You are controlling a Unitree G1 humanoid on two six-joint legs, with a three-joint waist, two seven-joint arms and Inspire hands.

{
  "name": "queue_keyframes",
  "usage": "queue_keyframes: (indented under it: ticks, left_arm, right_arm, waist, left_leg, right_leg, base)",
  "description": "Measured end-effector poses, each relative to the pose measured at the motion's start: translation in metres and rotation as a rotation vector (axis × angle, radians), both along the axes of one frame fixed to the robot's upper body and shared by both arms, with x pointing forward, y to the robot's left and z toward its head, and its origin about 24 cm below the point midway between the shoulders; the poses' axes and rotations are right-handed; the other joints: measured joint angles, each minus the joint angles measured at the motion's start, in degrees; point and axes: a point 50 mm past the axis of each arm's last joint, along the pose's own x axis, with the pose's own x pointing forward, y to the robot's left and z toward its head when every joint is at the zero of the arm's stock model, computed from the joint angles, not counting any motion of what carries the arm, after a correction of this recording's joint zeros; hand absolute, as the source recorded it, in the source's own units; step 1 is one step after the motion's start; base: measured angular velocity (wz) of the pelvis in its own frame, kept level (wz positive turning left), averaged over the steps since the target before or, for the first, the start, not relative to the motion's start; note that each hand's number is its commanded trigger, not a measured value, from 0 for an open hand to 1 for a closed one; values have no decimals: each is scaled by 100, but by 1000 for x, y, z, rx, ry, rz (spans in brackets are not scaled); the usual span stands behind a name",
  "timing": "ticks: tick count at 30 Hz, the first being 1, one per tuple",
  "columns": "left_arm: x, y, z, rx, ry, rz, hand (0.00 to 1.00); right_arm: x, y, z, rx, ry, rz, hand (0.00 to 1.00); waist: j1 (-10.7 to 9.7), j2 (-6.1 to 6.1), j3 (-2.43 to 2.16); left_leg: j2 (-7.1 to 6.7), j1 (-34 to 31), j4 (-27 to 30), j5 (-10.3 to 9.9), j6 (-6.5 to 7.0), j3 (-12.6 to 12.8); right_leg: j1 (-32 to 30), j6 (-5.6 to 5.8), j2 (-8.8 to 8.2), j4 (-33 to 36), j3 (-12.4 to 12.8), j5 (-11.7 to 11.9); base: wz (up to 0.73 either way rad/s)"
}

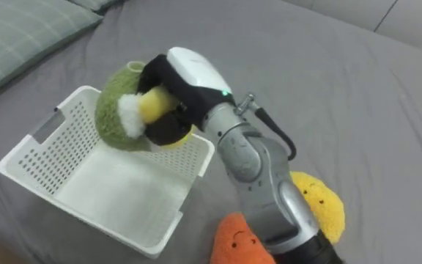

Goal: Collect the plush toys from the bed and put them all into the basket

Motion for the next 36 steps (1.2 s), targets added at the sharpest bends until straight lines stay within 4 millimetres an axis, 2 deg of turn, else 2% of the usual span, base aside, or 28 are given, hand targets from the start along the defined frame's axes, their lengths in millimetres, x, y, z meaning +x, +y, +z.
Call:
queue_keyframes:
  ticks: [1,5,7,13,18,28,36]
  left_arm:
    - [4,-2,0,-2,-8,-12,0]
    - [18,-6,3,-4,-37,-43,0]
    - [23,-6,4,-1,-46,-45,0]
    - [25,-4,5,18,-50,-39,0]
    - [24,-4,5,27,-38,-39,0]
    - [24,3,6,30,-51,10,0]
    - [19,-1,5,29,-63,37,0]
  right_arm:
    - [0,5,-6,-15,27,20,0]
    - [-2,13,-21,-58,98,56,0]
    - [-3,14,-25,-80,119,63,0]
    - [-3,15,-32,-95,158,61,0]
    - [-2,14,-34,-102,167,55,0]
    - [0,-1,-40,-121,174,4,0]
    - [6,-25,-40,4,144,-144,0]
  waist:
    - [51,-2,14]
    - [241,-7,17]
    - [256,-6,19]
    - [320,7,28]
    - [307,9,29]
    - [171,12,30]
    - [20,130,47]
  left_leg:
    - [-14,-35,-8,7,0,-62]
    - [-47,-112,-16,45,10,-107]
    - [-64,-181,-9,63,23,-164]
    - [-79,-200,-8,67,29,-208]
    - [-90,-171,-7,85,33,-217]
    - [-93,-179,-27,101,31,-221]
    - [-83,-63,-47,112,44,-121]
  right_leg:
    - [-14,0,-9,0,-58,0]
    - [-101,1,-37,2,-95,-1]
    - [-115,7,-59,0,-222,2]
    - [-115,14,-69,-1,-294,6]
    - [-111,14,-79,-2,-336,6]
    - [-96,17,-78,-3,-305,8]
    - [-34,34,-79,-3,-195,20]
  base:
    - [16]
    - [8]
    - [17]
    - [3]
    - [1]
    - [0]
    - [-4]
